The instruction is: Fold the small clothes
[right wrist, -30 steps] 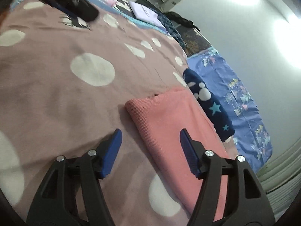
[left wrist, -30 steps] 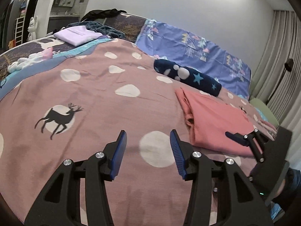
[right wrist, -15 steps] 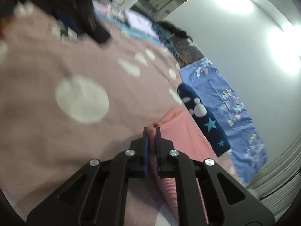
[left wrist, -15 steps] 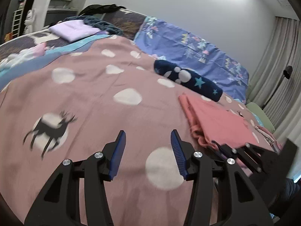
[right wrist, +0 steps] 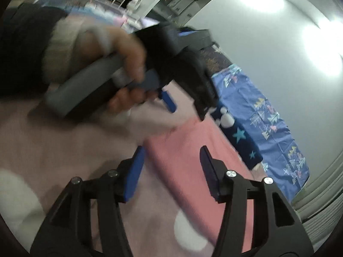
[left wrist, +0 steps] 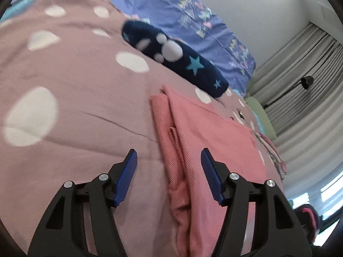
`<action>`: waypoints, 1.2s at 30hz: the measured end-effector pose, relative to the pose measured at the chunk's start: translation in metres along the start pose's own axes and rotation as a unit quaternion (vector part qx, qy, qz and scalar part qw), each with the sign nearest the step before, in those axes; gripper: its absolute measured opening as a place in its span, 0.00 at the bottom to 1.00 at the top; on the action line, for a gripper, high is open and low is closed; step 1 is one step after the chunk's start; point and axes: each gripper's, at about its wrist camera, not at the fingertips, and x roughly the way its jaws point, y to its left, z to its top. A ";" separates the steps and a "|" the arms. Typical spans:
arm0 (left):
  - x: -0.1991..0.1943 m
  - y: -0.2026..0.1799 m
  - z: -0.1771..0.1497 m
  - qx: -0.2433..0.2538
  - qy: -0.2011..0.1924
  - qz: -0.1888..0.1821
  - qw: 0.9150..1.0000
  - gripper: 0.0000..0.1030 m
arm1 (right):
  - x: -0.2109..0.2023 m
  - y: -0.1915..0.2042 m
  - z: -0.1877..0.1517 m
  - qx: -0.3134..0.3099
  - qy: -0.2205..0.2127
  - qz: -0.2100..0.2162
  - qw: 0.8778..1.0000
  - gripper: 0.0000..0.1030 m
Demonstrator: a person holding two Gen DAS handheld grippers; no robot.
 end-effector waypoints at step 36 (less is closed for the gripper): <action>0.049 -0.007 0.032 0.032 0.023 -0.057 0.998 0.60 | 0.054 -0.018 0.006 0.073 0.083 0.046 0.993 0.39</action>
